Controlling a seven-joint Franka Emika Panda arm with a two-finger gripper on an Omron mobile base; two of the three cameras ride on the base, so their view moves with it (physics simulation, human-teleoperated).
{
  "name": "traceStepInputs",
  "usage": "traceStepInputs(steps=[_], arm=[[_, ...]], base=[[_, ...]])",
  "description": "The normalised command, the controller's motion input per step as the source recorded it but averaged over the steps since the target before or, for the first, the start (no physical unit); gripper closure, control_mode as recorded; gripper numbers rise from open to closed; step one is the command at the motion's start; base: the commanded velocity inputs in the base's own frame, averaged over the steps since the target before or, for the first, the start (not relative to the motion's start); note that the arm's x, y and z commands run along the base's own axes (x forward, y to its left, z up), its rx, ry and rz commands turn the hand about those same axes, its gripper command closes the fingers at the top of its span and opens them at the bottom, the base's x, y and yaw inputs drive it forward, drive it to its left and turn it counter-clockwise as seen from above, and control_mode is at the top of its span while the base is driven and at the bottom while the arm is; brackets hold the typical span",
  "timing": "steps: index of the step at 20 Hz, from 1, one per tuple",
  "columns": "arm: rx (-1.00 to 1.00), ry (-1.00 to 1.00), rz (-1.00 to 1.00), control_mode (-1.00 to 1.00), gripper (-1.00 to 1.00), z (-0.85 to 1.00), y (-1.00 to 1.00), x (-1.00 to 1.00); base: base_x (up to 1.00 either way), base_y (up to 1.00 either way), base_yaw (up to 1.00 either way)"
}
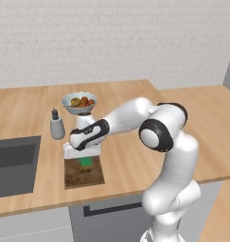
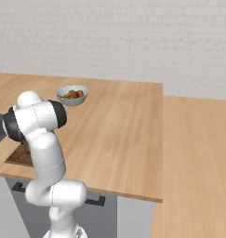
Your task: Pick up the sponge from the counter and clean the cutting board by briefly scrubbing or pressing down on the cutting board. Once finished, release the sponge.
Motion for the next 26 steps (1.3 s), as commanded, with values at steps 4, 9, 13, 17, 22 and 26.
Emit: traceStepInputs(steps=[4,9,13,17,22,26], arm=[[-0.1,-0.13,0.0,-1.0,1.0,0.05,0.74,0.0],[-0.07,-0.09,0.0,-1.0,1.0,0.0,0.66,-0.02],[-0.01,-0.12,0.0,-1.0,1.0,0.0,0.23,-0.46],[0.0,-0.05,0.0,-1.0,1.0,0.0,-0.3,-0.69],[0.0,-0.04,0.0,-1.0,1.0,0.0,-0.52,-0.63],[0.0,0.0,0.0,-1.0,1.0,0.0,-0.57,0.02]], base=[[0.0,0.0,0.0],[0.0,0.0,0.0],[0.0,0.0,0.0],[0.0,0.0,0.0],[0.0,0.0,0.0],[0.0,0.0,0.0]])
